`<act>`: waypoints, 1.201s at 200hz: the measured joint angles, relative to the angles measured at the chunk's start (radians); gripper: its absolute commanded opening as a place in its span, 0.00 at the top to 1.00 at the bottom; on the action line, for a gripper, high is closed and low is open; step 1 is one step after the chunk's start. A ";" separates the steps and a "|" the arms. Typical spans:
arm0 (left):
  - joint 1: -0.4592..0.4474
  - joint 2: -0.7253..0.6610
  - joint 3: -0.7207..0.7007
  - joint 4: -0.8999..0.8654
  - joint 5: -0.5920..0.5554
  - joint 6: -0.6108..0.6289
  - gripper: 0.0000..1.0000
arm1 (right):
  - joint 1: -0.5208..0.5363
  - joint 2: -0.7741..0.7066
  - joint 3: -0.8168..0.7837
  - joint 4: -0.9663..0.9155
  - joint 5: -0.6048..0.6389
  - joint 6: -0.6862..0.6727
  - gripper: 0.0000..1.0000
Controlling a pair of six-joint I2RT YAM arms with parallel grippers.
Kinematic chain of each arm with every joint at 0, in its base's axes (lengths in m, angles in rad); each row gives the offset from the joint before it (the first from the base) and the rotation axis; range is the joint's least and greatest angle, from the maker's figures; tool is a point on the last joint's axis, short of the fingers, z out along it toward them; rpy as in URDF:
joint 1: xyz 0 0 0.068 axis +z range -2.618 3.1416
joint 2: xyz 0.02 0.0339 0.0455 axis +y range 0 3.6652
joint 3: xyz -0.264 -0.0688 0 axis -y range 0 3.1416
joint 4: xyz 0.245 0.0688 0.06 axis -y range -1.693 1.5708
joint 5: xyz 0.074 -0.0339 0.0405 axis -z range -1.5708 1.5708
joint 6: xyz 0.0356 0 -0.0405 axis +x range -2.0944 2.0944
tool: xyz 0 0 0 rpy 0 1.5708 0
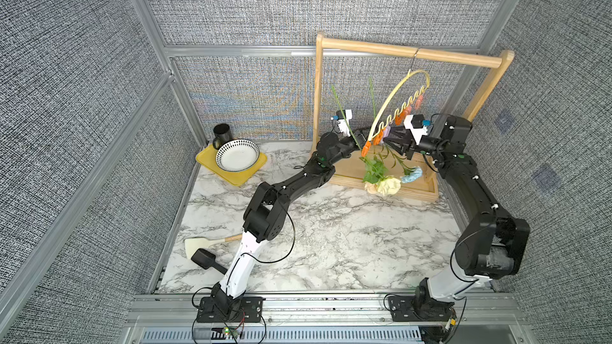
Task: Dry the flowers on a clothes hanger
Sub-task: Clamp the flower onto the hanger.
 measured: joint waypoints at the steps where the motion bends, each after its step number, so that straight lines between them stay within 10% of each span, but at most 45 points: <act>1: 0.000 0.000 0.000 0.000 0.000 0.000 0.76 | -0.001 0.000 0.000 -0.001 0.000 0.000 0.57; 240: 0.090 -0.156 -0.239 -0.005 -0.024 0.078 0.46 | -0.095 -0.286 -0.252 0.035 0.216 -0.002 0.49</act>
